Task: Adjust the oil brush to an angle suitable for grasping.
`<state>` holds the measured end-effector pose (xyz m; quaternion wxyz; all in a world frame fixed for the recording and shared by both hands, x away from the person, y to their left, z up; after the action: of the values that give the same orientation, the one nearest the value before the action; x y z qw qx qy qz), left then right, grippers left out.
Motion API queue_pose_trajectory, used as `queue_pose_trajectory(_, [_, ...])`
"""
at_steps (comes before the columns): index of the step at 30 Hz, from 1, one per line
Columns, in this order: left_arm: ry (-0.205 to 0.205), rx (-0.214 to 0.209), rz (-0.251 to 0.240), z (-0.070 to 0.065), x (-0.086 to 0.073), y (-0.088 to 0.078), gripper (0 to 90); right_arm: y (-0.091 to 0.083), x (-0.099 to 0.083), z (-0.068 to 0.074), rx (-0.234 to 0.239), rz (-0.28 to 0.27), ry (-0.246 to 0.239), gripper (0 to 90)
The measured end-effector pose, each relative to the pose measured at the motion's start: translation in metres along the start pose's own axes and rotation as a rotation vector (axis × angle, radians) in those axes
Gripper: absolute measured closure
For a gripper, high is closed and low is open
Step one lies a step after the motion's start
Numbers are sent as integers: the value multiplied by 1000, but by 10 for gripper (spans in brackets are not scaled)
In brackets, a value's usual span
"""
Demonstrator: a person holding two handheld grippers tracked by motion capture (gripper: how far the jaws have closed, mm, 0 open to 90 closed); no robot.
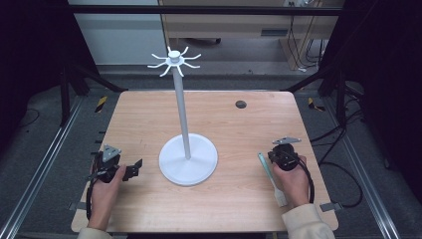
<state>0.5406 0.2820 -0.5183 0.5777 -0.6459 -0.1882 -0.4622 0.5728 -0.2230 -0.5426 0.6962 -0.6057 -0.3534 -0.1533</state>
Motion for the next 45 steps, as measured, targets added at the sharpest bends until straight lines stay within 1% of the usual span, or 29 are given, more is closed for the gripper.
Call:
queue_pose_trajectory(2, [-1, 2, 0, 1, 0, 0, 31, 2, -2, 3, 22, 15, 4, 888])
queue_pose_trajectory(4, [-2, 2, 0, 1, 0, 0, 31, 3, -2, 3, 27, 17, 4, 891])
queue_pose_trajectory(5, [-4, 2, 0, 1, 0, 0, 31, 4, -3, 5, 40, 25, 8, 894])
queue_pose_trajectory(16, [4, 4, 11, 0, -1, 1, 32, 7, -4, 9, 63, 31, 3, 900])
queue_pose_trajectory(21, [7, 2, 13, -1, -1, 2, 33, 7, -4, 10, 65, 35, 7, 900])
queue_pose_trajectory(23, [8, 2, 13, -2, -1, 2, 33, 7, -4, 11, 82, 36, 8, 900])
queue_pose_trajectory(24, [8, 1, 14, -2, -1, 2, 33, 7, -5, 14, 110, 39, 7, 900])
queue_pose_trajectory(26, [7, 2, 16, -1, -2, 2, 33, 7, -5, 19, 140, 42, -10, 900])
queue_pose_trajectory(27, [7, 2, 16, -1, -2, 2, 33, 7, -5, 19, 140, 42, -10, 900])
queue_pose_trajectory(28, [7, 3, 17, -1, -2, 2, 33, 6, -5, 23, 157, 45, -18, 900])
queue_pose_trajectory(29, [8, 5, 17, -1, -2, 2, 33, 5, -6, 33, 198, 56, -39, 900])
queue_pose_trajectory(30, [7, 5, 18, -1, -2, 2, 33, 5, -6, 33, 198, 56, -39, 900])
queue_pose_trajectory(31, [9, 5, 21, 0, -2, 2, 33, 3, -8, 43, 228, 68, -78, 900])
queue_pose_trajectory(32, [8, 5, 21, 0, -2, 2, 33, 2, -9, 48, 243, 72, -88, 900])
queue_pose_trajectory(33, [4, 4, 18, -1, -2, 2, 33, 2, -9, 48, 243, 72, -88, 900])
queue_pose_trajectory(34, [5, 4, 19, -1, -2, 2, 34, 1, -10, 52, 256, 74, -106, 900])
queue_pose_trajectory(35, [5, 4, 20, -1, -2, 2, 34, 0, -11, 56, 265, 76, -134, 900])
queue_pose_trajectory(38, [6, 5, 19, -1, -2, 2, 34, -1, -12, 57, 267, 80, -142, 900])
queue_pose_trajectory(40, [6, 6, 18, -1, -2, 2, 35, -1, -11, 56, 269, 86, -136, 900])
queue_pose_trajectory(41, [5, 5, 17, -1, -2, 2, 35, -3, -11, 56, 262, 86, -130, 900])
queue_pose_trajectory(42, [5, 6, 18, 0, -2, 1, 35, -5, -11, 55, 260, 82, -141, 900])
queue_pose_trajectory(43, [5, 8, 17, 0, -2, 1, 34, -12, -10, 56, 242, 84, -153, 900])
queue_pose_trajectory(45, [-1, 9, 17, 1, -3, 1, 34, -20, -11, 59, 242, 90, -169, 900])
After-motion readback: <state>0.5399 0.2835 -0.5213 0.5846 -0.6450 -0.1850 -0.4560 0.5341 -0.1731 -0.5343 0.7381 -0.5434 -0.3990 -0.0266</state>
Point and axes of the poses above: each handheld gripper's, and its own axes: y roughly forward along the jaws, x roughly out of its top, z roughly to its left, the point moved 8 cm from there along y, roughly forward along the jaws, and after that the axes turned 5 degrees about y, right-handed, at the moved point
